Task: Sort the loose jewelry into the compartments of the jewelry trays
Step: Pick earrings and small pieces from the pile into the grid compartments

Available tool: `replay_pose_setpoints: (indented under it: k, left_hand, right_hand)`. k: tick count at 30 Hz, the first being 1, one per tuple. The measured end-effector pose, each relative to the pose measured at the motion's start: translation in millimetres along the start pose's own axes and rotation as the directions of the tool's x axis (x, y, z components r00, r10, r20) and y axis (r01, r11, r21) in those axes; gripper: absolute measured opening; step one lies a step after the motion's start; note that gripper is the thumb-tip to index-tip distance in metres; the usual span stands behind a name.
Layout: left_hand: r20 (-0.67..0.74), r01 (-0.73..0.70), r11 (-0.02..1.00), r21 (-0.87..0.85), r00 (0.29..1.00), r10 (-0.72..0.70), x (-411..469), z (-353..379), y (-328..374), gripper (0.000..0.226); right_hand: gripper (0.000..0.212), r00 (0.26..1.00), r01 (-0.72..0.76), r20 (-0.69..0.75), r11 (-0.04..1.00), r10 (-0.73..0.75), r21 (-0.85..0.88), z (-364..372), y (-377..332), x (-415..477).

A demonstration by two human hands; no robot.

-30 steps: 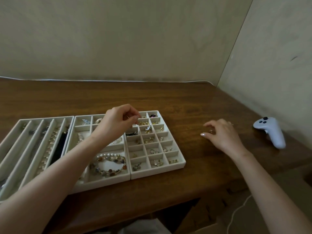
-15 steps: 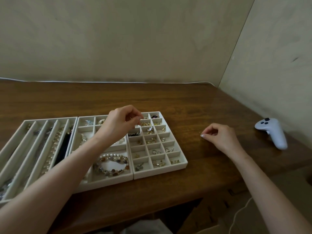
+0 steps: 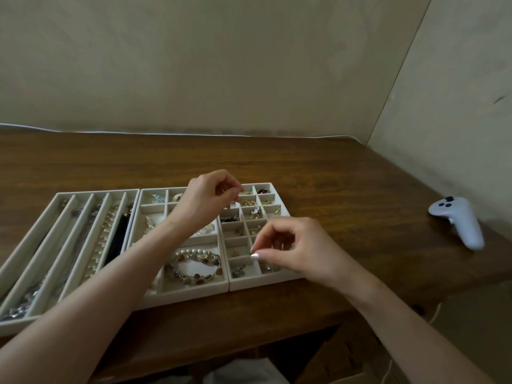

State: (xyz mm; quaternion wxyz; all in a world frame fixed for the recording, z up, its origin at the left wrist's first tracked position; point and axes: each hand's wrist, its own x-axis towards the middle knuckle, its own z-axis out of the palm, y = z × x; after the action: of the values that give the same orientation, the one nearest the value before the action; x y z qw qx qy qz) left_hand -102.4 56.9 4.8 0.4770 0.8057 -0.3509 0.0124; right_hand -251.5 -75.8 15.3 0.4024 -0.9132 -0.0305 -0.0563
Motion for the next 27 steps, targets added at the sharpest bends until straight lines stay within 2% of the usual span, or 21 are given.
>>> replay_pose_setpoints:
  k: [3,7,14,20,27]
  left_hand:
    - [-0.006,-0.001,1.0,0.004,1.0,0.001,1,-1,0,0.006]
    - [-0.034,-0.006,1.0,-0.001,0.999,0.006,1,-2,1,0.007]
    - [-0.108,0.041,0.998,-0.055,0.993,-0.047,5,-11,-2,0.01]
    - [-0.2,0.072,0.992,-0.102,0.976,-0.092,9,-27,-7,0.01]
    - [-0.218,0.088,0.989,-0.121,0.969,-0.113,12,-30,-12,0.01]
  right_hand:
    - [0.009,0.999,0.034,0.01,0.998,-0.033,-0.059,5,-1,5]
    - [0.008,0.998,-0.004,-0.066,0.998,0.0,-0.065,-7,6,10]
    - [0.007,0.977,-0.087,-0.194,0.996,0.092,0.031,-33,36,33]
    - [0.007,0.968,-0.054,-0.243,0.996,0.069,0.068,-38,49,73]
    - [0.009,0.961,-0.042,-0.27,0.997,0.057,0.06,-30,62,134]
